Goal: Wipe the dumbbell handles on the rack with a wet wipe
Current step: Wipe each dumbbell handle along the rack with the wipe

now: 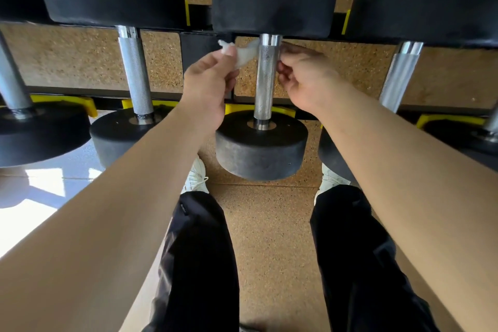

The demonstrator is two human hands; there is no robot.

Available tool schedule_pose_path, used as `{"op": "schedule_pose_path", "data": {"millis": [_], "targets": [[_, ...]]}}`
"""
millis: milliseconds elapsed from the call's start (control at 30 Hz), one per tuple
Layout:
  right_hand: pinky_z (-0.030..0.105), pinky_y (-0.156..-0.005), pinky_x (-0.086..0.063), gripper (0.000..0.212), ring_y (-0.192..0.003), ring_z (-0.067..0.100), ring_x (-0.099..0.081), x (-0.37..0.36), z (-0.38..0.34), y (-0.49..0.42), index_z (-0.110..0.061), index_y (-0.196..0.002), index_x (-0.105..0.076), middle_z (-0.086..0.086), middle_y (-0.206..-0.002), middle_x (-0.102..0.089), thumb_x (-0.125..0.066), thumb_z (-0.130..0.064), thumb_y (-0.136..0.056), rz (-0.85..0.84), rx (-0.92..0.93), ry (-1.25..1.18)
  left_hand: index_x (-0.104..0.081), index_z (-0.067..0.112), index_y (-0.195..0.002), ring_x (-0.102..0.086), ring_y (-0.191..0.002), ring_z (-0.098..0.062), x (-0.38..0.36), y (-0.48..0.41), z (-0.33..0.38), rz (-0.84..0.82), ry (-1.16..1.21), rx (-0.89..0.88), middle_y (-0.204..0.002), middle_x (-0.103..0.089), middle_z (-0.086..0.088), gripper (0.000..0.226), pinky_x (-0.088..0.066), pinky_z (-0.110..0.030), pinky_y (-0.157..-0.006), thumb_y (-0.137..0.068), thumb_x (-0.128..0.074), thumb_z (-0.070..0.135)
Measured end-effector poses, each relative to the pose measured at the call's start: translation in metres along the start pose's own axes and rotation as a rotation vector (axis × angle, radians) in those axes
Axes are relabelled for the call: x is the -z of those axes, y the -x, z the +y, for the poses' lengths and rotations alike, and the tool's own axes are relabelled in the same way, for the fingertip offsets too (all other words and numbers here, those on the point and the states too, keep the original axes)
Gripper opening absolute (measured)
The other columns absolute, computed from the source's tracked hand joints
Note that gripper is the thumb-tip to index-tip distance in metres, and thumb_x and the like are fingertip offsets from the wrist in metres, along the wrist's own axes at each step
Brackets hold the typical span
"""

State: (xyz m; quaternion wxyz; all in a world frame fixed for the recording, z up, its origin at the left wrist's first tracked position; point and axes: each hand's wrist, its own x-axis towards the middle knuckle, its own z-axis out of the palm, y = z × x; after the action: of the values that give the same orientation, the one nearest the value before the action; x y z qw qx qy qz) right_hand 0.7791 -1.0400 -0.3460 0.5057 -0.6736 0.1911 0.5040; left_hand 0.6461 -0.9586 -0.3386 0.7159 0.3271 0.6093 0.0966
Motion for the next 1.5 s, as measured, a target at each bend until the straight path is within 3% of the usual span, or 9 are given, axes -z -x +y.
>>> {"op": "schedule_pose_path", "data": {"millis": [233, 467, 600, 667, 800, 1067, 1200, 1333, 1500], "targets": [[0.021, -0.063, -0.052, 0.011, -0.067, 0.007, -0.062, 0.040, 0.004, 0.009, -0.015, -0.099, -0.071, 0.003, -0.090, -0.072, -0.064, -0.007, -0.094, -0.039, 0.025, -0.005, -0.070, 0.020, -0.089, -0.054, -0.068, -0.007, -0.017, -0.008, -0.007, -0.038, -0.352, -0.069, -0.078, -0.064, 0.005, 0.015, -0.048, -0.023, -0.068, -0.100, -0.062, 0.024], [0.020, -0.064, -0.051, 0.010, -0.077, 0.012, -0.067, 0.014, 0.011, 0.002, -0.013, -0.101, -0.073, 0.005, -0.095, -0.075, -0.068, -0.009, -0.092, 0.067, 0.126, 0.357, -0.066, 0.027, -0.078, -0.061, -0.079, -0.019, 0.035, 0.002, -0.008, -0.099, -0.689, -0.168, -0.089, -0.069, -0.011, 0.020, -0.051, -0.038, -0.077, -0.098, -0.065, 0.029], [0.018, -0.063, -0.051, 0.010, -0.079, 0.011, -0.068, 0.041, 0.013, 0.005, -0.021, -0.090, -0.070, 0.005, -0.099, -0.073, -0.068, -0.011, -0.093, 0.144, 0.140, 0.378, -0.072, 0.015, -0.101, -0.057, -0.070, -0.014, 0.007, -0.004, -0.011, -0.072, -0.813, -0.234, -0.082, -0.064, -0.001, 0.019, -0.045, -0.029, -0.066, -0.100, -0.062, 0.031], [0.018, -0.062, -0.051, 0.011, -0.076, 0.009, -0.067, 0.048, 0.015, 0.006, -0.021, -0.088, -0.069, 0.005, -0.097, -0.074, -0.068, -0.011, -0.093, 0.153, 0.152, 0.419, -0.069, 0.008, -0.117, -0.063, -0.082, -0.019, 0.003, -0.007, -0.012, -0.111, -0.898, -0.249, -0.090, -0.065, -0.005, 0.029, -0.043, -0.024, -0.069, -0.100, -0.062, 0.029], [0.020, -0.067, -0.054, 0.015, -0.075, 0.008, -0.068, 0.030, 0.026, 0.010, -0.021, -0.082, -0.069, 0.000, -0.088, -0.073, -0.070, -0.008, -0.091, 0.046, 0.159, 0.621, -0.065, 0.011, -0.109, -0.056, -0.070, -0.010, 0.040, 0.002, -0.010, -0.194, -1.135, -0.270, -0.076, -0.058, 0.005, 0.017, -0.036, -0.013, -0.056, -0.099, -0.062, 0.026], [0.039, -0.104, -0.048, 0.017, -0.106, 0.019, -0.063, 0.059, 0.026, 0.018, -0.020, -0.080, -0.073, -0.002, -0.106, -0.070, -0.071, -0.004, -0.085, -0.083, 0.149, 1.051, -0.069, 0.017, -0.122, -0.063, -0.098, -0.019, 0.022, 0.000, -0.016, -0.298, -1.303, -0.222, -0.113, -0.070, -0.005, 0.031, -0.050, -0.029, -0.090, -0.095, -0.068, 0.033], [0.026, -0.093, -0.043, 0.015, -0.090, 0.009, -0.058, 0.055, 0.030, 0.025, -0.016, -0.092, -0.076, -0.013, -0.089, -0.062, -0.066, -0.005, -0.091, -0.168, 0.180, 1.171, -0.069, 0.018, -0.122, -0.064, -0.105, -0.027, 0.024, 0.002, -0.015, -0.374, -1.434, -0.188, -0.113, -0.069, -0.004, 0.036, -0.051, -0.041, -0.096, -0.094, -0.067, 0.040], [0.022, -0.076, -0.040, 0.012, -0.088, 0.015, -0.059, 0.028, 0.040, 0.016, -0.011, -0.102, -0.075, 0.003, -0.106, -0.067, -0.070, -0.013, -0.091, -0.174, 0.274, 1.336, -0.067, 0.018, -0.114, -0.059, -0.104, -0.024, 0.042, 0.007, 0.004, -0.508, -1.527, -0.139, -0.107, -0.063, -0.002, 0.027, -0.044, -0.035, -0.086, -0.099, -0.060, 0.040], [0.028, -0.085, -0.042, 0.006, -0.095, 0.018, -0.061, 0.046, 0.020, 0.022, -0.019, -0.088, -0.075, -0.003, -0.097, -0.067, -0.071, -0.015, -0.090, -0.302, 0.179, 1.349, -0.066, 0.018, -0.127, -0.061, -0.114, -0.031, 0.022, 0.004, -0.006, -0.375, -1.514, -0.165, -0.126, -0.067, -0.010, 0.037, -0.048, -0.046, -0.101, -0.099, -0.059, 0.041]]}}
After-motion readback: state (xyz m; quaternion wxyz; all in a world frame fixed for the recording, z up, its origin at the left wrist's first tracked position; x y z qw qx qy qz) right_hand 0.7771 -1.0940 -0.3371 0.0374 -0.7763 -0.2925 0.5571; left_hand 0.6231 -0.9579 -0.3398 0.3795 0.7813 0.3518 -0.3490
